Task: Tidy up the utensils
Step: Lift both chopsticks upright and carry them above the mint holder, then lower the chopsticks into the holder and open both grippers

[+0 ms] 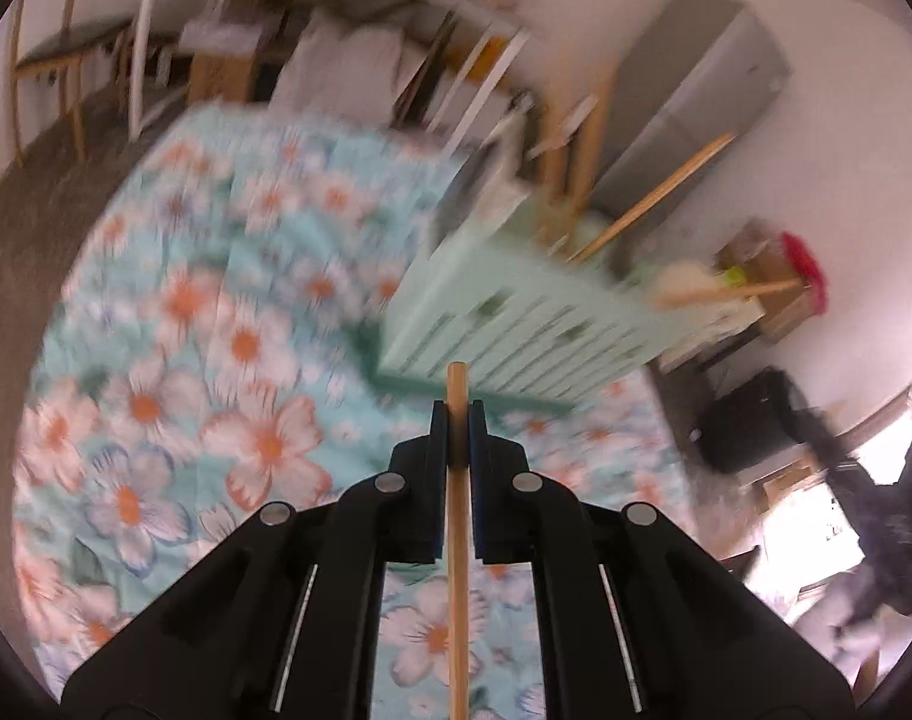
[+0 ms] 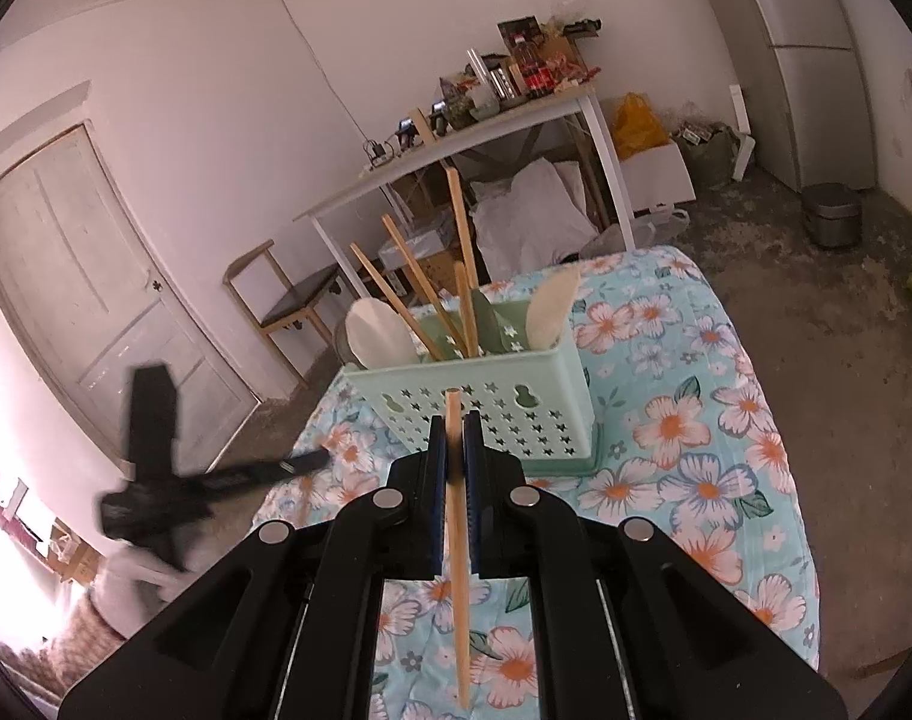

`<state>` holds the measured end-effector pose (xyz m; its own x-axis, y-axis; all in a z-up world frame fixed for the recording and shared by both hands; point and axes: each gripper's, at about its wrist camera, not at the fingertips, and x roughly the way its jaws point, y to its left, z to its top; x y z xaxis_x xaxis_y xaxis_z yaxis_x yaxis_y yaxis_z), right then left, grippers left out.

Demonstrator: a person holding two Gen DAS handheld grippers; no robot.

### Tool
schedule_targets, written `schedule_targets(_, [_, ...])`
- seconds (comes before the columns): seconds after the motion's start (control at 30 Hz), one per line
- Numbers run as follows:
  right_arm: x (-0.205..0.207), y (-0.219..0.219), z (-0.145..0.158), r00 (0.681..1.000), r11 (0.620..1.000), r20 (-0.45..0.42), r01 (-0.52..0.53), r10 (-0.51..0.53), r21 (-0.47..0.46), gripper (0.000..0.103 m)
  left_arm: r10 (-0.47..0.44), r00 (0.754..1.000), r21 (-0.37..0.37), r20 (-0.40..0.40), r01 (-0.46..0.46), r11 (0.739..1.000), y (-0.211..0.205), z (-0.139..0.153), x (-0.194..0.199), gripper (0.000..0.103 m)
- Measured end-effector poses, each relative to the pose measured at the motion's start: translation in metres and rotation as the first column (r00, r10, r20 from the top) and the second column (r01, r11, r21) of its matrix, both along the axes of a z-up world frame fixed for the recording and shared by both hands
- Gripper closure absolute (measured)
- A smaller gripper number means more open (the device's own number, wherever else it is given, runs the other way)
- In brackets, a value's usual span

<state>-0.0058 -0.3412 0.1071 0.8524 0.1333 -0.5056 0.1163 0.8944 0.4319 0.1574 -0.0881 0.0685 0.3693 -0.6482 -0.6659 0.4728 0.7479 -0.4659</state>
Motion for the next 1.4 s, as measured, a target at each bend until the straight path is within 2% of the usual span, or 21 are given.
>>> schedule_targets(0.17, [-0.002,0.002,0.004,1.000,1.000,0.013,-0.001,0.001,-0.002,0.097,-0.011,0.984,-0.085,0.180,0.027,0.996,-0.003,0.071,-0.017,0.097])
schedule_targets(0.27, [-0.006,0.002,0.007,1.000,1.000,0.025,0.003,-0.003,-0.003,0.097,-0.003,0.958,-0.114,0.288,0.038,0.993,-0.009,0.109,-0.022,0.097])
schedule_targets(0.43, [-0.009,-0.001,0.009,0.999,1.000,0.037,0.012,-0.012,0.003,0.097,0.024,0.918,-0.148,0.395,0.037,0.988,-0.026,0.153,-0.016,0.097])
schedule_targets(0.57, [-0.011,-0.004,0.014,0.999,1.000,0.045,0.017,-0.017,-0.001,0.097,0.094,0.855,-0.221,0.510,0.024,0.975,-0.030,0.189,-0.018,0.097])
schedule_targets(0.63, [-0.012,-0.006,0.016,0.999,1.000,0.049,0.018,-0.018,-0.002,0.097,0.125,0.834,-0.252,0.538,0.017,0.968,-0.035,0.198,-0.016,0.097])
schedule_targets(0.77, [-0.013,-0.008,0.019,0.998,1.000,0.053,0.022,-0.022,-0.002,0.097,0.161,0.800,-0.276,0.577,0.006,0.961,-0.056,0.197,-0.005,0.097])
schedule_targets(0.97, [-0.013,-0.011,0.020,0.998,1.000,0.055,0.022,-0.022,-0.002,0.097,0.177,0.765,-0.234,0.620,-0.035,0.972,-0.087,0.166,0.009,0.097])
schedule_targets(1.03, [-0.012,-0.011,0.019,0.998,1.000,0.053,0.020,-0.020,-0.004,0.097,0.169,0.767,-0.213,0.619,-0.043,0.976,-0.095,0.150,0.013,0.097])
schedule_targets(1.23, [-0.012,-0.010,0.018,0.999,1.000,0.048,0.021,-0.020,-0.011,0.097,0.143,0.811,-0.184,0.567,-0.045,0.982,-0.096,0.115,0.025,0.096])
schedule_targets(1.33, [-0.011,-0.009,0.019,0.999,1.000,0.049,0.023,-0.023,-0.016,0.097,0.161,0.827,-0.214,0.539,-0.051,0.976,-0.083,0.112,0.026,0.079])
schedule_targets(1.4, [-0.011,-0.008,0.021,0.998,0.999,0.052,0.025,-0.024,-0.021,0.097,0.178,0.828,-0.234,0.531,-0.059,0.971,-0.072,0.113,0.025,0.074])
